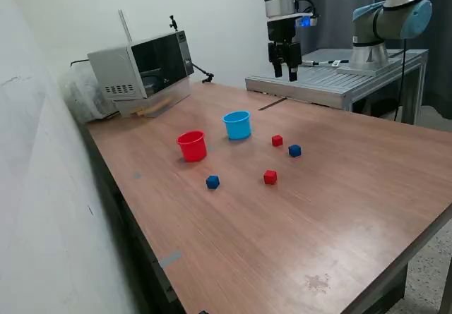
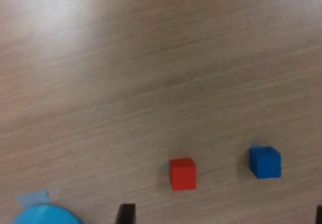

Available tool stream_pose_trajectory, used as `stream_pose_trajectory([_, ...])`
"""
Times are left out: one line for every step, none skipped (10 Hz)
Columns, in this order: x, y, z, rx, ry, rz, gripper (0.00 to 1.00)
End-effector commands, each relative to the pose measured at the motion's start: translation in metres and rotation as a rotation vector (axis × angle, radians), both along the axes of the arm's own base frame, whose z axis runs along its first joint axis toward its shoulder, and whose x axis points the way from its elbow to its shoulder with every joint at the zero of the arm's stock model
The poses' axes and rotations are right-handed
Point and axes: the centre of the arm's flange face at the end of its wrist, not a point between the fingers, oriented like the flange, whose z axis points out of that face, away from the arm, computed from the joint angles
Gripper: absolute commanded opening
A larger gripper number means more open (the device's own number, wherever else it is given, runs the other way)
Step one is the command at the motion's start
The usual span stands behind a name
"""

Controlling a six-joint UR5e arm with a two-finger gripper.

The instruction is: Place red objects in the red bin, and blue objects in the blue bin.

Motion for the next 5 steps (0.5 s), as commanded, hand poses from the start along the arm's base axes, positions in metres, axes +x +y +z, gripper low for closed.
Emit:
stream_pose_trajectory([-0.021, -0.005, -0.05, -0.008, -0.051, -0.036, 1.0])
stream_pose_trajectory([-0.028, -0.006, -0.069, -0.009, -0.071, -0.035, 1.0])
stream_pose_trajectory([-0.033, -0.012, -0.089, -0.009, -0.083, -0.024, 1.0])
stream_pose_trajectory([-0.039, -0.012, -0.106, -0.009, -0.091, -0.023, 1.0])
stream_pose_trajectory([-0.044, -0.012, -0.12, -0.01, -0.102, -0.018, 1.0])
